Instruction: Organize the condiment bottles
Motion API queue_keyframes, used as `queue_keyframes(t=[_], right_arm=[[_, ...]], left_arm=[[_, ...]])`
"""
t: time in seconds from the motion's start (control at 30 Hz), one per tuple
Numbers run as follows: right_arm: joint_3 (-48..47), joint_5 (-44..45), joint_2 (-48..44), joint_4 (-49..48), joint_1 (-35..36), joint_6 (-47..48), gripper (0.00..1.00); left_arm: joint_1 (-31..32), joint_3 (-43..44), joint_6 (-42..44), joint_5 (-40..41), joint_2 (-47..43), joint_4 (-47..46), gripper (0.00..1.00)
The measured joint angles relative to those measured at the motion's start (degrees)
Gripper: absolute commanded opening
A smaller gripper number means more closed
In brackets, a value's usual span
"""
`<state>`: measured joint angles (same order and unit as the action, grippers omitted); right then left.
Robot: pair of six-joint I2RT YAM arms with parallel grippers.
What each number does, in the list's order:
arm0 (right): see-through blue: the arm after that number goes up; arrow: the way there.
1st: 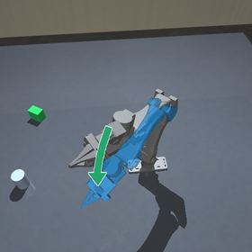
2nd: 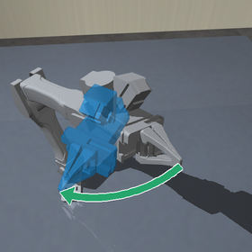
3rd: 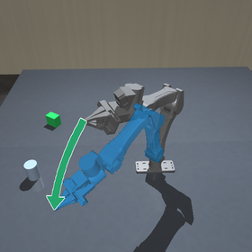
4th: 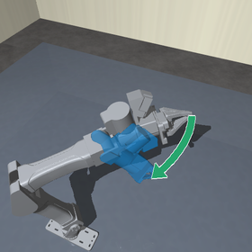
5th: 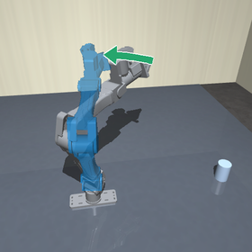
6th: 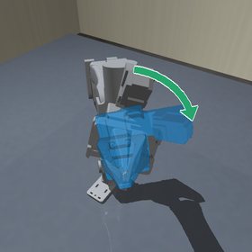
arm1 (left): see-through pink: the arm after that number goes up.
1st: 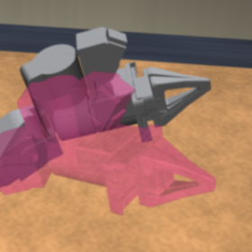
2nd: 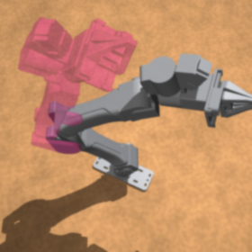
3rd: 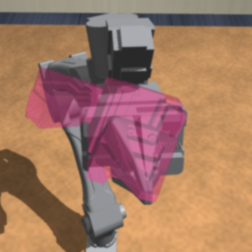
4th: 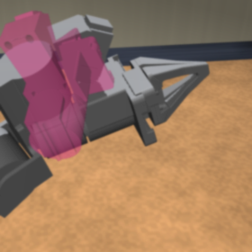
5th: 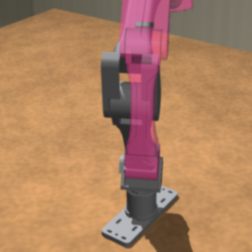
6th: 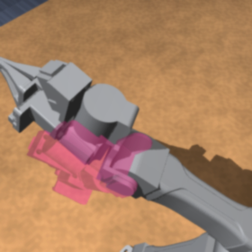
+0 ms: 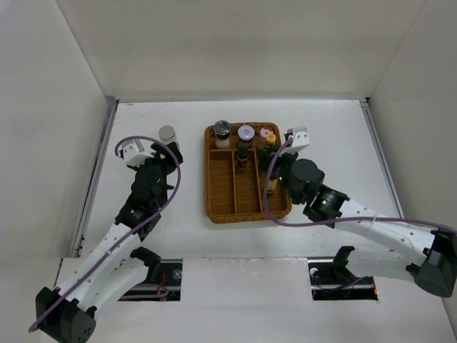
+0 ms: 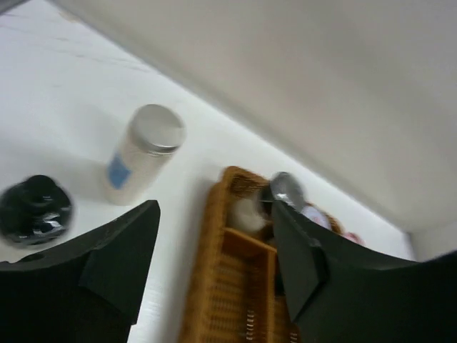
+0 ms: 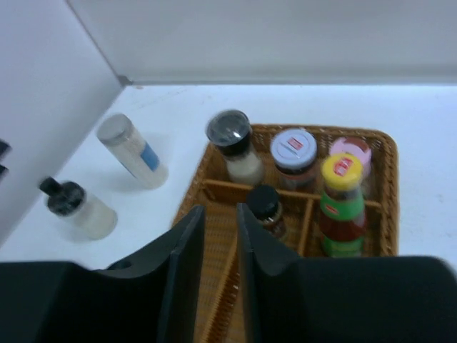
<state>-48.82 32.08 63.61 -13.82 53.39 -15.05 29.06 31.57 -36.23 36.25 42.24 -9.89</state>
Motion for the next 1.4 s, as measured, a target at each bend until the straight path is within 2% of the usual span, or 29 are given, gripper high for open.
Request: queue_keyframes(t=[0.13, 0.2, 0.33, 0.5, 0.77, 0.93, 1.03, 1.1, 1.27, 1.4], right_arm=[[7.8, -0.5, -1.5, -2.1, 0.2, -1.3, 0.61], [11.1, -1.1, -1.5, -2.8, 0.6, -1.4, 0.66], [13.7, -2.0, -1.8, -4.2, 1.1, -1.7, 0.69], [14.1, -2.4, -2.1, -6.9, 1.1, -2.1, 0.70], [14.1, -3.4, -2.1, -8.2, 1.1, -3.0, 0.71], [14.2, -3.7, -2.0, -8.6, 1.1, -3.2, 0.71], [14.2, -3.7, -1.6, -8.9, 1.1, -3.3, 0.71], [14.2, -3.7, -1.6, -8.9, 1.1, -3.4, 0.71], [14.2, -3.7, -1.6, -9.0, 1.0, -3.4, 0.71], [14.2, -3.7, -1.6, -9.0, 0.9, -3.7, 0.71]], left_arm=[[-4.7, 5.4, 0.5, 0.7, 10.4, 6.5, 0.76], [-5.9, 8.7, 1.6, 0.6, 17.3, 8.7, 0.79], [-7.4, 16.1, 4.9, 0.2, 28.3, 11.9, 0.81], [-9.8, 25.5, 8.3, -1.0, 36.6, 13.2, 0.82], [-13.3, 30.9, 10.4, -1.2, 45.4, 13.4, 0.82], [-14.1, 32.7, 10.8, -2.3, 50.9, 14.2, 0.72], [-14.1, 33.5, 11.0, -2.6, 52.5, 14.2, 0.52], [-14.1, 33.5, 11.3, -2.8, 52.6, 14.2, 0.43], [-13.6, 32.6, 11.5, -2.9, 50.1, 14.5, 0.40], [-11.0, 30.9, 13.0, -1.0, 40.9, 14.6, 0.39]])
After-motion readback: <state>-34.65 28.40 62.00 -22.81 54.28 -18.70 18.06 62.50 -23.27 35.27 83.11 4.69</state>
